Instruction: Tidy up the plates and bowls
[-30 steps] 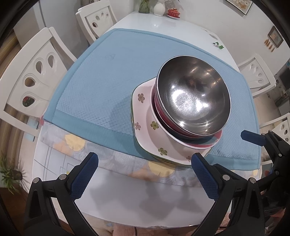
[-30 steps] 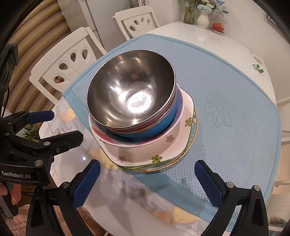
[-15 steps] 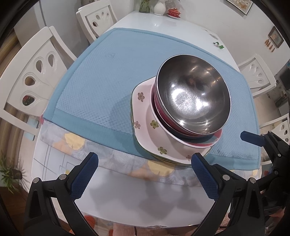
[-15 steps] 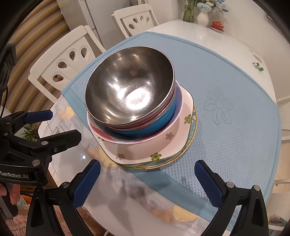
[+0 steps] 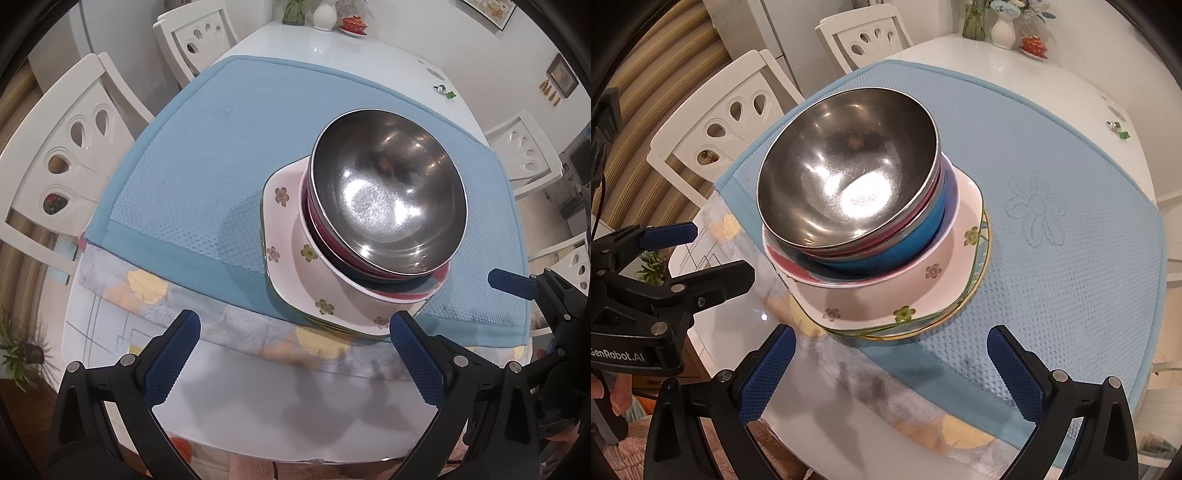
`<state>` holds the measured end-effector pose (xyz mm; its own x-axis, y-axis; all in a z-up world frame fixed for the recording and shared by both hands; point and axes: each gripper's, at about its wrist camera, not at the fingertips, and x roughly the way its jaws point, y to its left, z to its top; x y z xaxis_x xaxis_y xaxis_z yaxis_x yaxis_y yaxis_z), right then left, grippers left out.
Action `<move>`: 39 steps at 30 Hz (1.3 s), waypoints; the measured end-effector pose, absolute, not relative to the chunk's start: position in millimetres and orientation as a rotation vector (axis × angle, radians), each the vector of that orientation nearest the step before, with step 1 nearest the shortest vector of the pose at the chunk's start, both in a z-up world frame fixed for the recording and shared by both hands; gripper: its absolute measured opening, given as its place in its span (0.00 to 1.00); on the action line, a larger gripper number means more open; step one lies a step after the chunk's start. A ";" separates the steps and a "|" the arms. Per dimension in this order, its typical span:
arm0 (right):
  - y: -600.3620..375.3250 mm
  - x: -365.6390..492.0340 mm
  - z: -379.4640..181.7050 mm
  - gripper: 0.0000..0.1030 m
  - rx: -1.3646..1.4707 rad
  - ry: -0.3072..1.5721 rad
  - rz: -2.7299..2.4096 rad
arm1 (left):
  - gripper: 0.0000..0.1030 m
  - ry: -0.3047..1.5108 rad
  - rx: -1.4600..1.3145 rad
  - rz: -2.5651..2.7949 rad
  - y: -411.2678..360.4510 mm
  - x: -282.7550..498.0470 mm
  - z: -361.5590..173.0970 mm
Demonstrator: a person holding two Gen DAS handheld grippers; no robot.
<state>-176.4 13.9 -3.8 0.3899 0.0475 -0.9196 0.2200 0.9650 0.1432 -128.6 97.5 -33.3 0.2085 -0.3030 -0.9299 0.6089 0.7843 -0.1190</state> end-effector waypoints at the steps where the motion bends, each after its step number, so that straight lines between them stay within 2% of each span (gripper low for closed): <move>1: 13.6 -176.7 -3.8 1.00 0.258 1.169 -0.110 | 1.00 1.205 0.300 -0.649 97.7 -128.2 -33.4; 29: 6.2 -181.8 -5.1 1.00 0.255 1.164 -0.109 | 1.00 1.202 0.309 -0.638 89.1 -131.6 -34.1; 39: 4.9 -182.0 -6.7 1.00 0.262 1.174 -0.103 | 1.00 1.141 0.327 -0.599 89.4 -129.7 -26.3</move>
